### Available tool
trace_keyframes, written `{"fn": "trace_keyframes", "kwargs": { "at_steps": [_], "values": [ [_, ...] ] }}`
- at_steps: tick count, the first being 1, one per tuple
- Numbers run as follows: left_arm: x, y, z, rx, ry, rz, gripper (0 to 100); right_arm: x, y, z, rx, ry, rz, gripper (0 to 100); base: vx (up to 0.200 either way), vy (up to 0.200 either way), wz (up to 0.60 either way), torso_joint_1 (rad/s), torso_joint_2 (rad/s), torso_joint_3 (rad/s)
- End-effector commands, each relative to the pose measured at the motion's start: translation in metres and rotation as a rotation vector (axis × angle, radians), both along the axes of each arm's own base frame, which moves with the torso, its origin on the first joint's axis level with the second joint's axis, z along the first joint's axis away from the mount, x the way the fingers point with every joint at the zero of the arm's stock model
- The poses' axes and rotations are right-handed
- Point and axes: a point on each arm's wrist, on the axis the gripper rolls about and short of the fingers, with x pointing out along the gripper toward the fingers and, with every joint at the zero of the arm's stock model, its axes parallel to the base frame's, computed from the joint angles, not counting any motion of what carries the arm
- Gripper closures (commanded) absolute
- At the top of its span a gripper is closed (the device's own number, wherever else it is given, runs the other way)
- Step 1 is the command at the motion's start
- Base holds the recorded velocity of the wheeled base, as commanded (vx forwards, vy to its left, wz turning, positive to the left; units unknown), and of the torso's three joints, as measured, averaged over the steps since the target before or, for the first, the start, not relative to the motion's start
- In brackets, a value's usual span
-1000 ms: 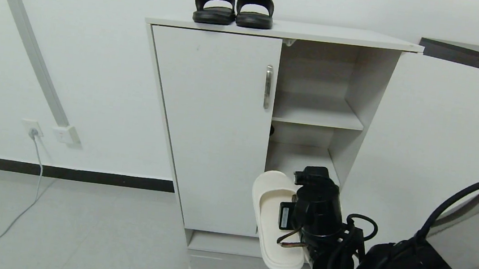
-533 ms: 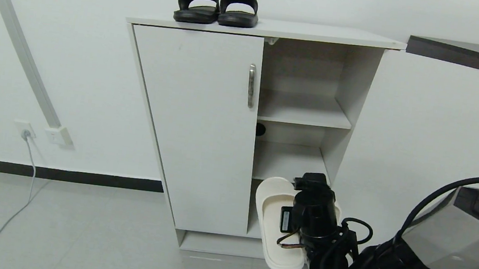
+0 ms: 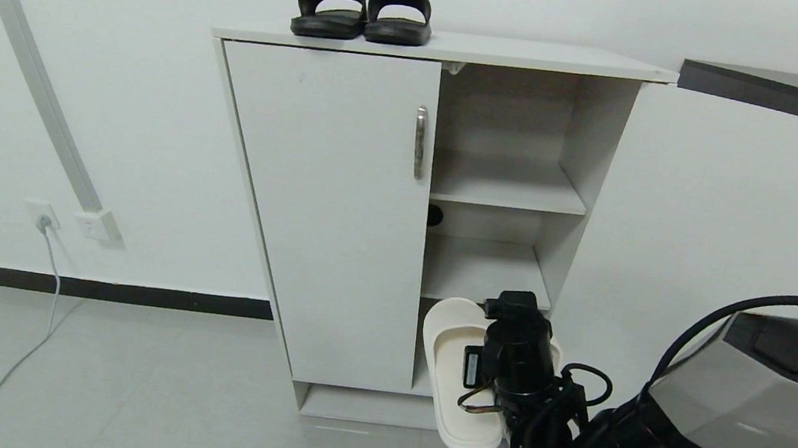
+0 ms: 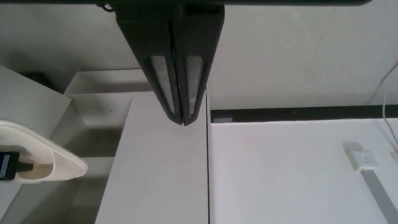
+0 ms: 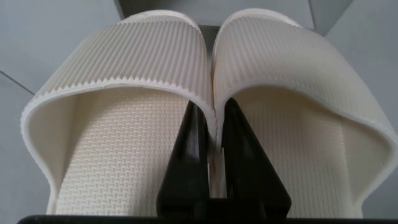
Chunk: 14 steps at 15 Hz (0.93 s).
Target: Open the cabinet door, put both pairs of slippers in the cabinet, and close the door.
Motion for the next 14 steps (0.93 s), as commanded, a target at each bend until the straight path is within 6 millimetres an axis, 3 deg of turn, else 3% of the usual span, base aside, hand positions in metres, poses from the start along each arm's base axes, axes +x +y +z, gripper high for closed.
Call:
{"fn": "trace_keyframes", "kwargs": {
  "at_steps": [1, 9, 14],
  "values": [
    [0.0, 0.0, 0.0, 0.0, 0.002, 0.0, 100, 0.001, 0.0, -0.004, -0.007, 0.006, -0.002, 100, 0.0, 0.0, 0.0, 0.0, 0.0, 0.0],
    [0.0, 0.0, 0.0, 0.0, 0.002, 0.0, 100, 0.002, 0.002, -0.003, -0.001, -0.004, -0.006, 100, 0.0, 0.0, 0.0, 0.003, 0.0, -0.143],
    [0.0, 0.0, 0.0, 0.0, 0.002, 0.0, 100, 0.0, 0.003, 0.008, -0.004, -0.127, 0.022, 100, 0.0, 0.0, 0.0, 0.002, 0.0, -0.2]
  ]
}}
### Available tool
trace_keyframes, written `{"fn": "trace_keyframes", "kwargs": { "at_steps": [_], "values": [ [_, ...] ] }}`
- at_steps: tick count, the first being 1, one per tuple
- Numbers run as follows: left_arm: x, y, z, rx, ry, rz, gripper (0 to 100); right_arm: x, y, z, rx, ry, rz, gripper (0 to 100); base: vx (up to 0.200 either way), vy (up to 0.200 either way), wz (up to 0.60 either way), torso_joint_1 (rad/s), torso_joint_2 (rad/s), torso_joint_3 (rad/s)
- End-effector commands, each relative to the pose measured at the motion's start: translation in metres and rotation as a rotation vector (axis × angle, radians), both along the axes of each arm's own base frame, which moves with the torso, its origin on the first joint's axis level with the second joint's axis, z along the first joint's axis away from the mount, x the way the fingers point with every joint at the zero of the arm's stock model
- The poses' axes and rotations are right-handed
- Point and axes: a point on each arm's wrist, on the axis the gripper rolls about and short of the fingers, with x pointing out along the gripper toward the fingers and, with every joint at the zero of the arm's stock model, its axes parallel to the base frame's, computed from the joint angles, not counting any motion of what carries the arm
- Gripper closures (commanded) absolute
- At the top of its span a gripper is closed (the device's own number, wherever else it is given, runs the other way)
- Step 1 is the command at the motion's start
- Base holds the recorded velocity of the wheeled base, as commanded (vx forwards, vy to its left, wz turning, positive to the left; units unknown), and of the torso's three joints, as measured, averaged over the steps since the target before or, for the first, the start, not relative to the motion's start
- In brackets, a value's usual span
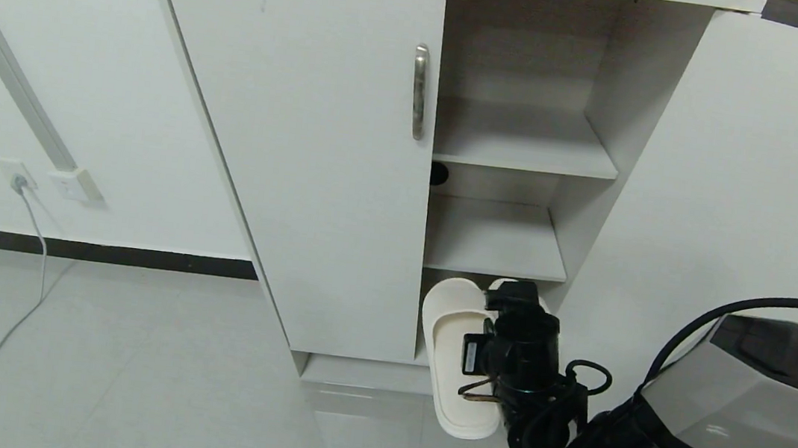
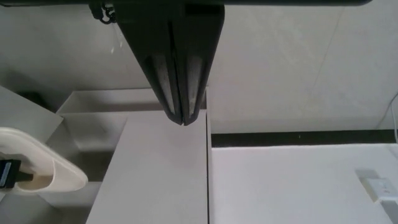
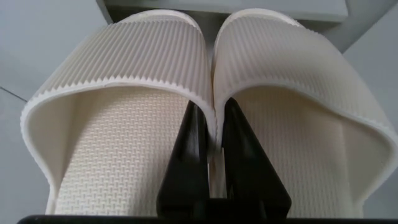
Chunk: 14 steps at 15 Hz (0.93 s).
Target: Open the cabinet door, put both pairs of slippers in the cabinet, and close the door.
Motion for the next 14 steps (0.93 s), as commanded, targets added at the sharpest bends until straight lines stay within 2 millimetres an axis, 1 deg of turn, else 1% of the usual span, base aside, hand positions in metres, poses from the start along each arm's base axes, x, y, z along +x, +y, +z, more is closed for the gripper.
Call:
{"fn": "trace_keyframes", "kwargs": {
  "at_steps": [1, 3, 6, 13, 14],
  "values": [
    [0.0, 0.0, 0.0, 0.0, 0.001, 0.0, 100, -0.003, -0.003, 0.003, -0.016, -0.05, 0.006, 100, 0.0, 0.0, 0.0, -0.002, 0.01, -0.203],
    [0.0, 0.0, 0.0, 0.0, 0.001, 0.0, 100, 0.003, -0.009, 0.004, -0.018, -0.106, -0.015, 100, 0.0, 0.0, 0.0, 0.01, 0.0, -0.114],
    [0.0, 0.0, 0.0, 0.0, 0.001, 0.0, 100, 0.015, -0.02, 0.004, -0.017, -0.124, -0.064, 100, 0.0, 0.0, 0.0, 0.0, 0.0, 0.0],
    [0.0, 0.0, 0.0, 0.001, 0.001, 0.0, 100, 0.017, -0.019, -0.009, -0.038, -0.098, -0.064, 100, 0.0, 0.0, 0.0, 0.0, 0.0, 0.0],
    [0.0, 0.0, 0.0, 0.001, 0.001, 0.0, 100, 0.018, -0.018, -0.011, -0.04, -0.095, -0.063, 100, 0.2, 0.0, 0.0, -0.002, 0.0, 0.007]
  ]
}}
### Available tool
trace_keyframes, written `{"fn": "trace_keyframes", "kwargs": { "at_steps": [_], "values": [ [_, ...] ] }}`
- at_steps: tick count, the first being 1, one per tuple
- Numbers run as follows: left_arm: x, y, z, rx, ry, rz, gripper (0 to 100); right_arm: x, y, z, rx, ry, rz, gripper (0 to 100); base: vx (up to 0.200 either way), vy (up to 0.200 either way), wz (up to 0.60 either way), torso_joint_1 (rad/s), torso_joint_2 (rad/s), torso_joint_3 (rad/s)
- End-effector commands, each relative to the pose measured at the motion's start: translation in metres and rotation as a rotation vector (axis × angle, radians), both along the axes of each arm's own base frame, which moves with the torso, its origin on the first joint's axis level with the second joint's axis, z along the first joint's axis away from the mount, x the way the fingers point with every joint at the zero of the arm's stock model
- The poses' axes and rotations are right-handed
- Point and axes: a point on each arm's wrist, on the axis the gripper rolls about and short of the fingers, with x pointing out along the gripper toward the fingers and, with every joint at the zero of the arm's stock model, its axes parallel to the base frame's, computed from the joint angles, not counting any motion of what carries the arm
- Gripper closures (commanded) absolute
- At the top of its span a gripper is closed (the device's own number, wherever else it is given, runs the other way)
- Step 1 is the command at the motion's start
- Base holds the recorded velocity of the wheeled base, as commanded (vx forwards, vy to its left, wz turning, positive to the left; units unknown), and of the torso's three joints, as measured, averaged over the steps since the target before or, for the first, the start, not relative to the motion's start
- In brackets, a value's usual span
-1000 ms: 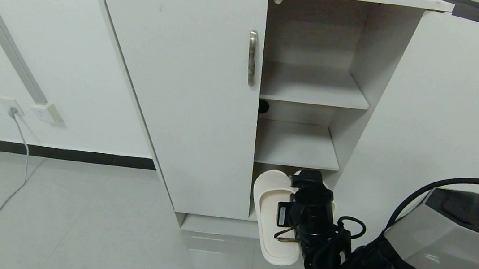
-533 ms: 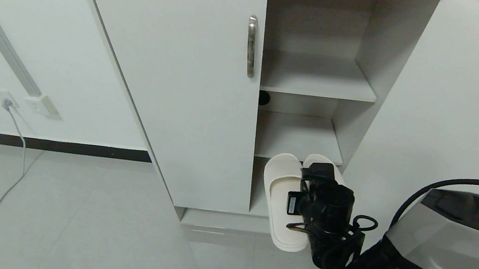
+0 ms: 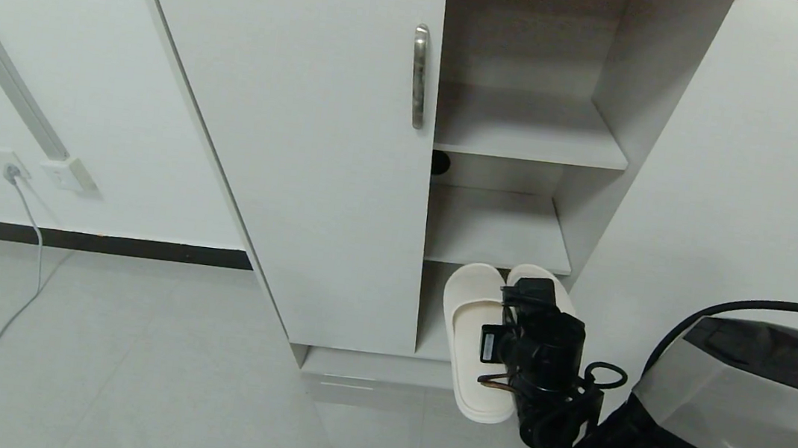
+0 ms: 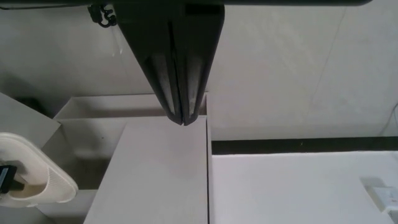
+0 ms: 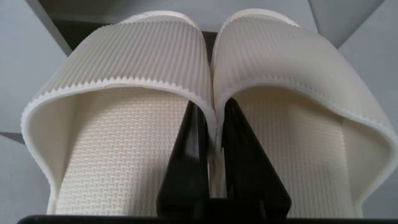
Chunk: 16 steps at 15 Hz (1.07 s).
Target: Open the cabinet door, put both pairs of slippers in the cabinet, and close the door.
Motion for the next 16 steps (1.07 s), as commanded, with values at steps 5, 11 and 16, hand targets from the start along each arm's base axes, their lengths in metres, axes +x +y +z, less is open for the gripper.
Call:
{"fn": "trace_keyframes", "kwargs": {
  "at_steps": [5, 11, 16],
  "values": [
    [0.0, 0.0, 0.0, 0.002, 0.003, -0.001, 100, 0.003, 0.001, -0.003, 0.007, -0.001, -0.001, 100, 0.2, 0.0, 0.0, 0.001, 0.0, 0.003],
    [0.0, 0.0, 0.0, 0.002, 0.001, 0.0, 100, 0.03, 0.001, -0.009, 0.025, -0.02, -0.035, 100, 0.067, 0.0, 0.0, 0.002, 0.0, 0.0],
    [0.0, 0.0, 0.0, 0.001, 0.001, 0.002, 100, 0.072, 0.01, 0.001, 0.03, -0.018, -0.017, 100, 0.0, 0.0, 0.0, 0.0, 0.0, 0.0]
  ]
}}
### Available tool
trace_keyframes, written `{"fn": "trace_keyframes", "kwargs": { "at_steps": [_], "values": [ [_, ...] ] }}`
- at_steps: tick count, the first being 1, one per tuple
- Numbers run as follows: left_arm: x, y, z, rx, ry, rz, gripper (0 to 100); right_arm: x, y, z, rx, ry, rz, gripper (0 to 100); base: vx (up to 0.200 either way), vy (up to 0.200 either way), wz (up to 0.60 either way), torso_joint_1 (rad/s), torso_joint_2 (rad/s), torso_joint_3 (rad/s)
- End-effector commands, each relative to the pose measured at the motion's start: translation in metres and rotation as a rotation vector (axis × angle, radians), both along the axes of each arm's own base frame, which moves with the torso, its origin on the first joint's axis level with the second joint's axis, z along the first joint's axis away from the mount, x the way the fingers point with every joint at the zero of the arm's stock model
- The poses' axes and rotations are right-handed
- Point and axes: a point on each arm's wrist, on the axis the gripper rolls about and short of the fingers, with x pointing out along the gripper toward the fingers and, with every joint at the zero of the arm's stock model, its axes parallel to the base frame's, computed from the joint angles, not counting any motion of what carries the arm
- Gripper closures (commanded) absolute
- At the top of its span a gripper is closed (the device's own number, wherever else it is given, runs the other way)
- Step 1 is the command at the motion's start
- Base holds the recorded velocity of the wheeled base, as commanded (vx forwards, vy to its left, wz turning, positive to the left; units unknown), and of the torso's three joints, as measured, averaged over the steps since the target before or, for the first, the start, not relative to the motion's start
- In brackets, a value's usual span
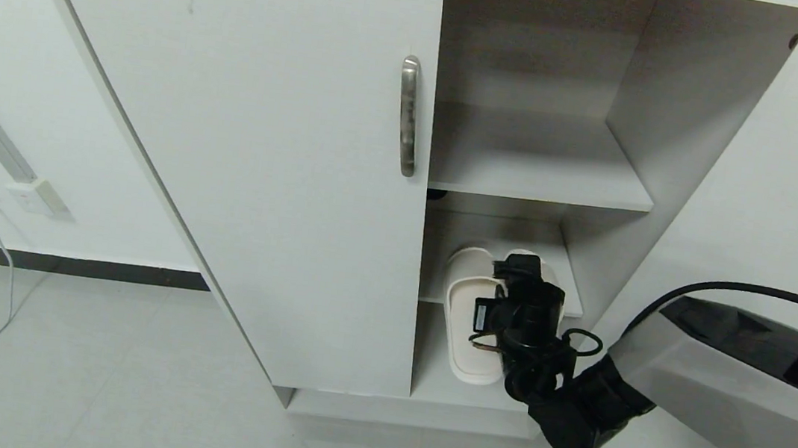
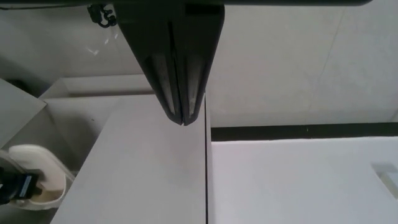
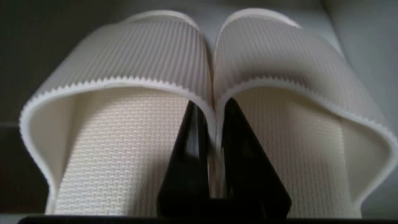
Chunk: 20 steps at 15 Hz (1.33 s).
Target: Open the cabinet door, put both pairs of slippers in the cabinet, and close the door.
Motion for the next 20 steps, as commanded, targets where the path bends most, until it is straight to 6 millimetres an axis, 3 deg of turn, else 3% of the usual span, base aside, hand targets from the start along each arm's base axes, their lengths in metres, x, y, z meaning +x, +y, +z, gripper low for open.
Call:
{"fn": "trace_keyframes", "kwargs": {
  "at_steps": [1, 6, 11, 20],
  "values": [
    [0.0, 0.0, 0.0, -0.001, 0.001, 0.0, 100, 0.023, 0.004, 0.003, 0.009, -0.016, -0.006, 100, 0.0, 0.0, 0.0, 0.0, 0.0, 0.0],
    [0.0, 0.0, 0.0, -0.002, 0.001, 0.0, 100, 0.06, 0.004, 0.026, 0.008, -0.02, -0.039, 100, 0.0, 0.0, 0.0, 0.0, 0.0, 0.0],
    [0.0, 0.0, 0.0, -0.001, 0.001, 0.0, 100, 0.074, -0.003, 0.036, 0.008, -0.022, -0.027, 100, 0.0, 0.0, 0.0, 0.0, 0.0, 0.0],
    [0.0, 0.0, 0.0, -0.001, 0.001, 0.0, 100, 0.095, -0.006, 0.028, -0.014, -0.029, -0.018, 100, 0.0, 0.0, 0.0, 0.0, 0.0, 0.0]
  ]
}}
